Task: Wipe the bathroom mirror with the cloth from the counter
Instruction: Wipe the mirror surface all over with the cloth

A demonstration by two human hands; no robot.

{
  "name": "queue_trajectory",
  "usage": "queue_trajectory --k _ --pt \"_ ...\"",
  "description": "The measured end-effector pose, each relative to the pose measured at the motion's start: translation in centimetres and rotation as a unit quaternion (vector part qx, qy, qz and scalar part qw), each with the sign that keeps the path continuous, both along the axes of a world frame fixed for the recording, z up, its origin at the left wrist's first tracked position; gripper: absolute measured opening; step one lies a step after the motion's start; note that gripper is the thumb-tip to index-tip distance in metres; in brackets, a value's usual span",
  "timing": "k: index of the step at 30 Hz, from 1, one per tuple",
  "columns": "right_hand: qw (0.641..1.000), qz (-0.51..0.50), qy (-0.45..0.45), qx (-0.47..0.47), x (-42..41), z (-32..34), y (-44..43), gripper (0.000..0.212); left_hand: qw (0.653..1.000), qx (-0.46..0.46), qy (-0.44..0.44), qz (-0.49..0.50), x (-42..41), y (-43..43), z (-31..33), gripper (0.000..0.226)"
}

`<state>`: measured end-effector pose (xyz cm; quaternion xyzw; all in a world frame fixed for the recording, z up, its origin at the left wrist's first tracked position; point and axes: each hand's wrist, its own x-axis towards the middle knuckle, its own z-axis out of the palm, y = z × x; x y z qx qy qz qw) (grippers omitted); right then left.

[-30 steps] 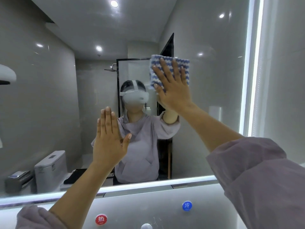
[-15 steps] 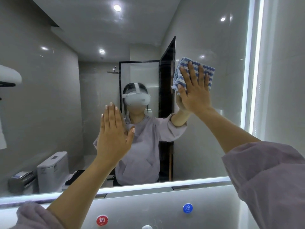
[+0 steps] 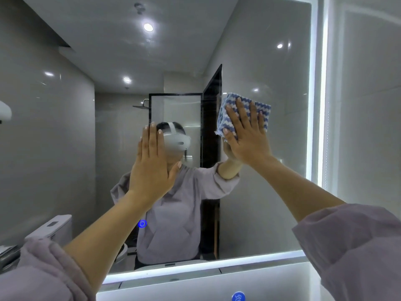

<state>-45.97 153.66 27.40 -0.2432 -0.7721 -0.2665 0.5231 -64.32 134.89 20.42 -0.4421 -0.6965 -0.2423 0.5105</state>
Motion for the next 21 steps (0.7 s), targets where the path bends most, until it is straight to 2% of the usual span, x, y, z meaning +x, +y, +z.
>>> queue_trajectory --k 6,15,21 --pt "1.0 -0.01 -0.014 0.02 1.5 0.2 1.8 0.061 1.0 0.016 0.012 -0.007 -0.4 0.3 -0.4 0.086" --pt "0.989 -0.01 0.096 -0.111 7.0 0.6 6.7 0.073 0.999 0.025 0.026 -0.004 -1.2 0.7 -0.7 0.086" --pt "0.972 0.012 0.174 -0.156 6.9 1.1 6.7 0.064 0.999 0.027 0.025 0.001 -1.1 0.9 -0.6 0.087"
